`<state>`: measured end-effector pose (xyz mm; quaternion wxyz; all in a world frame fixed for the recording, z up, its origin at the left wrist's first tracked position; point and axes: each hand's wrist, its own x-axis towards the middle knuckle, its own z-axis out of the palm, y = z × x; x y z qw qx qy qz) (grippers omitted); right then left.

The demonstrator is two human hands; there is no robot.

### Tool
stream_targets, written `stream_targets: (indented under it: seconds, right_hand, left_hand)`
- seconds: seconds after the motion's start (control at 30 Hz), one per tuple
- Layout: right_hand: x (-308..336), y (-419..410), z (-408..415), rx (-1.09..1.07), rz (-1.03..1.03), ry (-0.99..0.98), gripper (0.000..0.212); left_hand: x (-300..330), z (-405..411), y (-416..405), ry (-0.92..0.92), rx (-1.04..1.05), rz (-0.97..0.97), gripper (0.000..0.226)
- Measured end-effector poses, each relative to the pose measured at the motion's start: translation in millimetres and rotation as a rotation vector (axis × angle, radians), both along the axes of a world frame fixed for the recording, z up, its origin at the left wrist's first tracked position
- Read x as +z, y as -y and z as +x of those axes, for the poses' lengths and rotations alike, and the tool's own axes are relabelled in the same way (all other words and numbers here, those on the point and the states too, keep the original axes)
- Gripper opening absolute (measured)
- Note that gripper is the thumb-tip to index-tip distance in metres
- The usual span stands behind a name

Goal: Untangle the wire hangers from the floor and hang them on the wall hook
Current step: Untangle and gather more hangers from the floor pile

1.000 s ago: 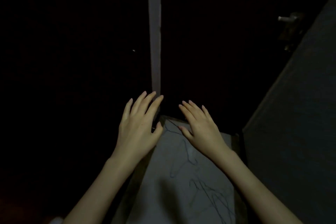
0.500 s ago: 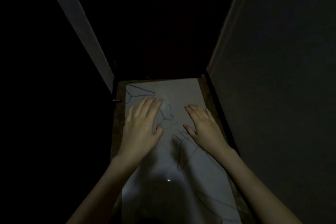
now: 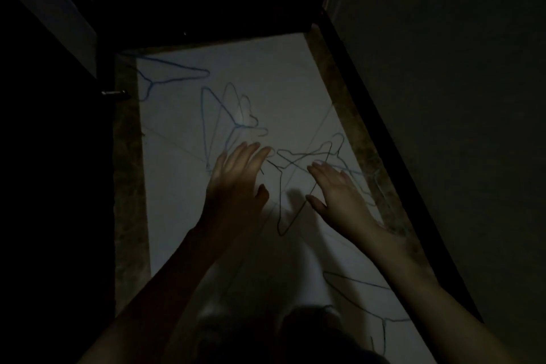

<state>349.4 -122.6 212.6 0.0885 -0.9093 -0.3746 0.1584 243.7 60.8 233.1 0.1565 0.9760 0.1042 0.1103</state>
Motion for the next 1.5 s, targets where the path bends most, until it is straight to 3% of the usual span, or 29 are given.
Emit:
stream_targets:
  seconds: [0.33,0.63,1.07,1.27,1.37,1.5]
  right_hand:
    - [-238.4,-11.6,7.3,-0.056,0.005,-0.072,0.057]
    - [-343.1,-17.5,21.1,0.066,0.003,-0.023,0.051]
    - [-369.6,-3.9,16.9,-0.011,0.109,0.024,0.039]
    - [-367.8,17.1,38.4,-0.12,0.16,0.083,0.035]
    - [-365.5,37.7,53.8,-0.198,0.185,0.122,0.032]
    - [-369.7,59.5,79.5,-0.288,0.202,0.132,0.034]
  left_hand:
    - [-230.1,25.1,-2.6,-0.013,-0.156,0.112,0.063]
    - [-336.4,29.9,-7.7,-0.157,-0.123,-0.024,0.062]
    - [-397.4,10.6,11.0,-0.296,-0.082,-0.201,0.067]
    - [-405.9,17.0,43.1,-0.301,-0.18,-0.118,0.047]
    - [-405.7,16.1,42.6,-0.232,-0.215,-0.059,0.024]
    - [-406.5,10.2,28.7,-0.181,-0.165,-0.029,0.01]
